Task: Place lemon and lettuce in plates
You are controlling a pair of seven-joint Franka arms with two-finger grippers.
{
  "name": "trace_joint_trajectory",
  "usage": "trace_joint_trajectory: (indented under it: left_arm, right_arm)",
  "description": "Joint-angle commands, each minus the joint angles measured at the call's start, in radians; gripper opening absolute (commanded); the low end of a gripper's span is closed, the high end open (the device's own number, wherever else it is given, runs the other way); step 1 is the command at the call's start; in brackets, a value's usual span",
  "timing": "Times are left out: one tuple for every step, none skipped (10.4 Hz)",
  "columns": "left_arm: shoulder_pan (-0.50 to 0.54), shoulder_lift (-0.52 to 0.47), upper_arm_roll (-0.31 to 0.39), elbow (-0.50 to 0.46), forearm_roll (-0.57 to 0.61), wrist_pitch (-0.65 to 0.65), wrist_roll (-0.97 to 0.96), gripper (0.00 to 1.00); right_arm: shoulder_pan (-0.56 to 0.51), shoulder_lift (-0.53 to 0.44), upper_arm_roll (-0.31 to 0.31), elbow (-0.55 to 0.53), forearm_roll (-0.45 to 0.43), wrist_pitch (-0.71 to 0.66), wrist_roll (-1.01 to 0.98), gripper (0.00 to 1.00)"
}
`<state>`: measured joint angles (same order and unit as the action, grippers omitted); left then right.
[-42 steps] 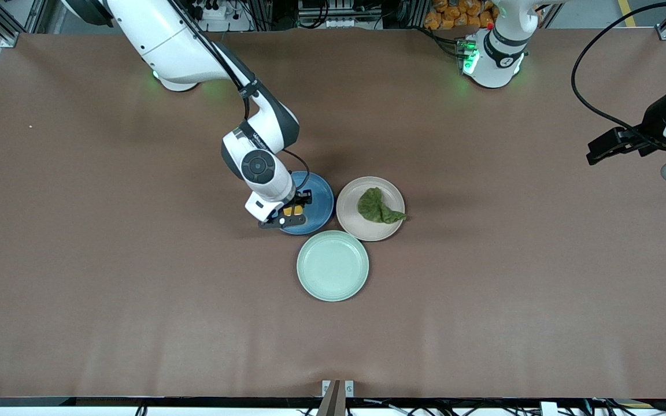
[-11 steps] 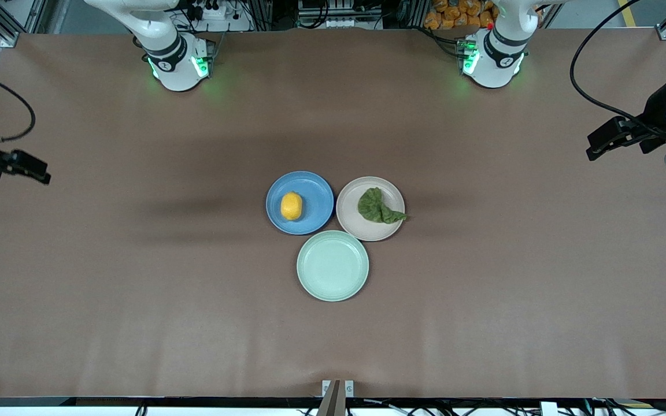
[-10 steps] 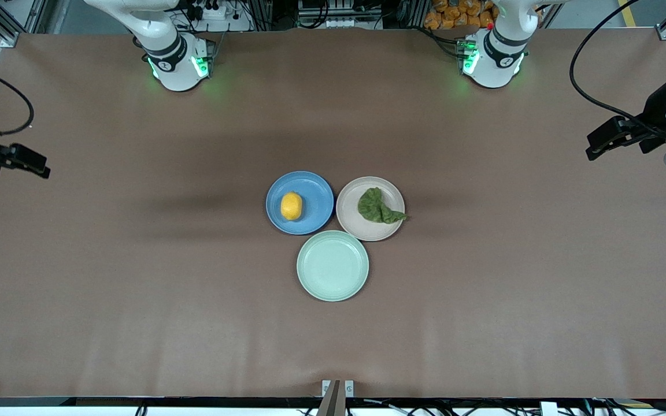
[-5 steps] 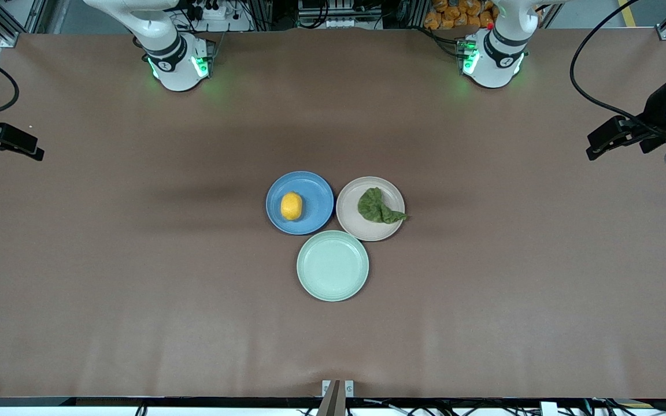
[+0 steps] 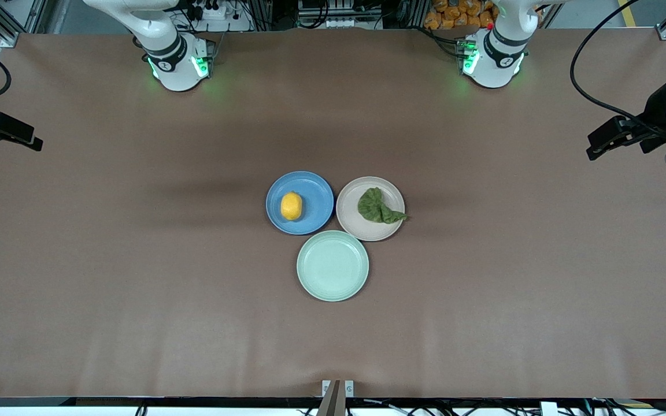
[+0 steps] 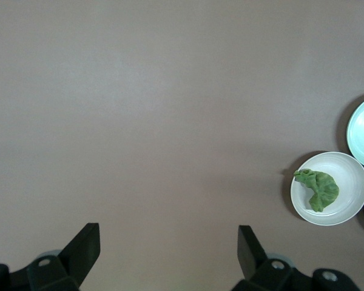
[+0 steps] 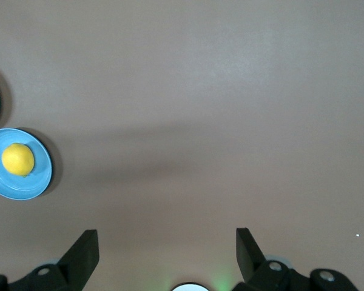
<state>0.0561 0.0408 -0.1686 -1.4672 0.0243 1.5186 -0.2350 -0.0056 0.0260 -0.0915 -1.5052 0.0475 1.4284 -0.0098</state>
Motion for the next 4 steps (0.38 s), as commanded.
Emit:
trace_joint_trajectory:
  left_arm:
    - [0.008,-0.010,-0.002,0.001,-0.012,-0.001,0.028,1.00]
    - [0.008,-0.010,-0.002,0.001,-0.014,-0.001,0.028,1.00]
    - [0.008,-0.010,-0.002,0.001,-0.014,-0.001,0.028,1.00]
    - [0.010,-0.010,-0.002,0.001,-0.014,-0.001,0.028,1.00]
  right_arm:
    - [0.022,0.000,-0.017,0.016,0.005,-0.017,0.001,1.00]
    - [0.025,0.000,-0.017,0.017,0.003,-0.019,0.001,1.00]
    - [0.027,0.000,-0.017,0.016,0.003,-0.019,0.002,1.00]
    - [0.029,0.005,-0.017,0.016,0.005,-0.019,0.002,1.00]
